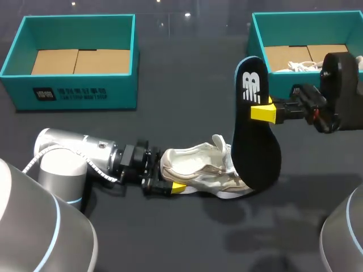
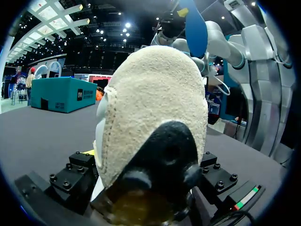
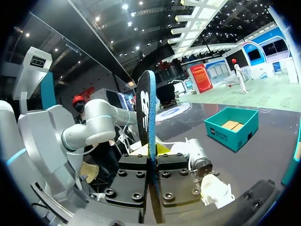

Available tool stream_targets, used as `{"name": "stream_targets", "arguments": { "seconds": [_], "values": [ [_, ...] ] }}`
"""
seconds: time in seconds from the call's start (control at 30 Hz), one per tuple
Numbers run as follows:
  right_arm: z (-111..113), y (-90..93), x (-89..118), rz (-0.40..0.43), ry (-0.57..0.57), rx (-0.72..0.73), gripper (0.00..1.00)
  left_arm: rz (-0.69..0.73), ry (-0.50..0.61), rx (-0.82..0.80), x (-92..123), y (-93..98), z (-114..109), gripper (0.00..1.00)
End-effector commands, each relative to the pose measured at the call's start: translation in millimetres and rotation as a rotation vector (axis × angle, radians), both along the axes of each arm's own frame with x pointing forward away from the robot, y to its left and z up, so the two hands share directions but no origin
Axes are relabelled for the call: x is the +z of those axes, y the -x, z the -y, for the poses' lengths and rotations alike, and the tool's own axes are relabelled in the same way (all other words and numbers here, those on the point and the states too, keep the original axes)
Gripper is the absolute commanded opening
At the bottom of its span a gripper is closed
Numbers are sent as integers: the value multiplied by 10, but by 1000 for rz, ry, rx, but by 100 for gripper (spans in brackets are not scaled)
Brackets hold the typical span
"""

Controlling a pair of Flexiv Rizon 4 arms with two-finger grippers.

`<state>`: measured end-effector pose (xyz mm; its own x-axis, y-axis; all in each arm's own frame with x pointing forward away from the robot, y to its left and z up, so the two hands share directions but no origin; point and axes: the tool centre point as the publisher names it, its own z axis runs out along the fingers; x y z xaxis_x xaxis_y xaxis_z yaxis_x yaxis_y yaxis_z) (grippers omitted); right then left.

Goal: Take the shoe out of the shoebox, open the shoe tongue, remove and reinsert the insole, then place the shoe into the shoebox

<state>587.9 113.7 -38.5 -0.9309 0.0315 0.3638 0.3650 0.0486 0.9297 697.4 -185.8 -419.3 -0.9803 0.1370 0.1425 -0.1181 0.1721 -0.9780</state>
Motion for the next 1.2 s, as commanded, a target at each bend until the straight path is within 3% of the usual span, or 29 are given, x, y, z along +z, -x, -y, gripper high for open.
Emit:
{"name": "stream_targets", "arguments": {
  "seconds": [0.03, 0.47, 0.73, 0.97, 1.2],
  "values": [
    [127, 182, 57, 3, -2, -26, 0, 0, 0, 1, -19, 10, -10, 0],
    [190, 246, 11, -9, -30, -41, 0, 0, 0, 1, -19, 10, -10, 0],
    [230, 274, 40, -45, 32, -133, 0, 0, 0, 1, -19, 10, -10, 0],
    [193, 206, 103, -19, 68, -132, 0, 0, 0, 1, -19, 10, -10, 0],
    [205, 147, 44, 28, 33, -109, 0, 0, 0, 1, -19, 10, -10, 0]
  ]
}}
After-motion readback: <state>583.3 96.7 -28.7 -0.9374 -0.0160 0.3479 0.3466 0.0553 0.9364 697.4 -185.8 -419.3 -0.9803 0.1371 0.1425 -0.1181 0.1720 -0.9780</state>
